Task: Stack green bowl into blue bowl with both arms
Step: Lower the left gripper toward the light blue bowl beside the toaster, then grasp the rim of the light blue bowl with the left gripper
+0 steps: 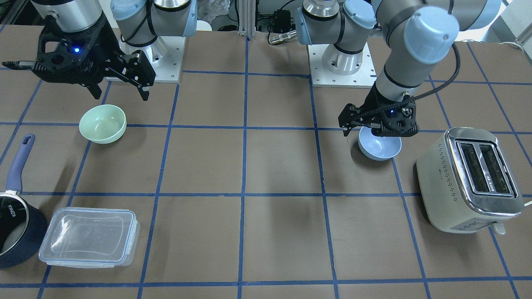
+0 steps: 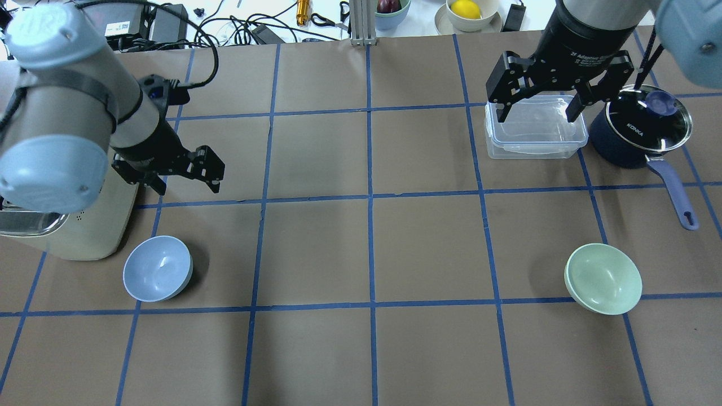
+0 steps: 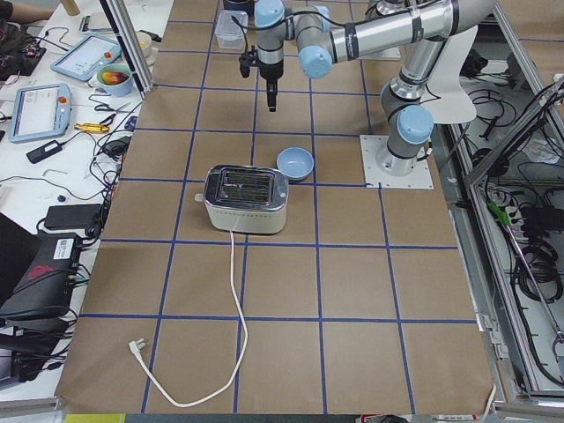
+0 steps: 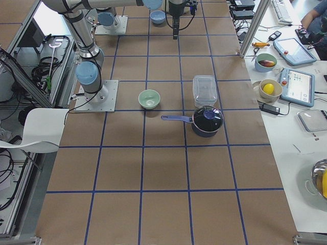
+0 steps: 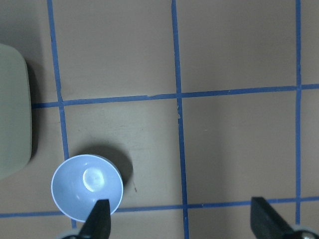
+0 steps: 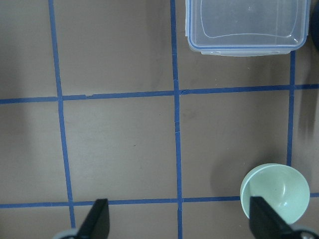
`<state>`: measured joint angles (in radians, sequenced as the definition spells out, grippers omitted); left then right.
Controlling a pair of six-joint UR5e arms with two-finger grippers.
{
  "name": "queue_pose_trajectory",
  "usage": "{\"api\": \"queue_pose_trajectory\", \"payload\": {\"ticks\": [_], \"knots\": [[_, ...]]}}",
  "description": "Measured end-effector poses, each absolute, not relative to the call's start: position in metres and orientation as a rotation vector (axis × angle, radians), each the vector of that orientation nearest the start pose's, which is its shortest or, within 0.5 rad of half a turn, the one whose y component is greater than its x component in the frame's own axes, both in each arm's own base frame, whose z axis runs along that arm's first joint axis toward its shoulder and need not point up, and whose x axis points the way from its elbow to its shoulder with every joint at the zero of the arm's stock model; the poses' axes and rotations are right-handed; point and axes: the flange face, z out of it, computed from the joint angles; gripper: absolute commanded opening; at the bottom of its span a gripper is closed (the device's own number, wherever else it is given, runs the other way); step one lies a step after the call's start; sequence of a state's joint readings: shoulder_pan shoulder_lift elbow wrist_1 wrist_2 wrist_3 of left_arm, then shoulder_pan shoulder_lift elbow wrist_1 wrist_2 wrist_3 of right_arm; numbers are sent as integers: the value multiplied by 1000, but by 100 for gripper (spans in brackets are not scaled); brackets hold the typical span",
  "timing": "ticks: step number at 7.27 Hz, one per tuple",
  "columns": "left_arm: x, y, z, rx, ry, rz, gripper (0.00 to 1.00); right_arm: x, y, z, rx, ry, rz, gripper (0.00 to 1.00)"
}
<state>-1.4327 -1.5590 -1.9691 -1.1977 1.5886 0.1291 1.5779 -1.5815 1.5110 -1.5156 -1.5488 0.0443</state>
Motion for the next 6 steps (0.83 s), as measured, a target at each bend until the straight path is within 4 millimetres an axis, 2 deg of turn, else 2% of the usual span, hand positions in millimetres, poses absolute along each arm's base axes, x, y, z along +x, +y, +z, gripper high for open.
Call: {"api": "queue_pose_trajectory", "payload": {"ticks": [1,3,4,5,6], "knots": [[-50,-456,298,-12,3105,-4,100,139,-487,517,57,3121,-23,100],[-40,-422,245,-6,3093,29,100,138,-487,517,56,3125,-24,100],[-41,-408,225,-7,3090,26,72,138,-487,517,56,3127,-25,100],[-42,-397,212,5,3083,-6,7,138,-487,517,57,3129,-24,100],[-42,-391,207,35,3065,-38,0,137,-487,517,56,3131,-22,100]]}}
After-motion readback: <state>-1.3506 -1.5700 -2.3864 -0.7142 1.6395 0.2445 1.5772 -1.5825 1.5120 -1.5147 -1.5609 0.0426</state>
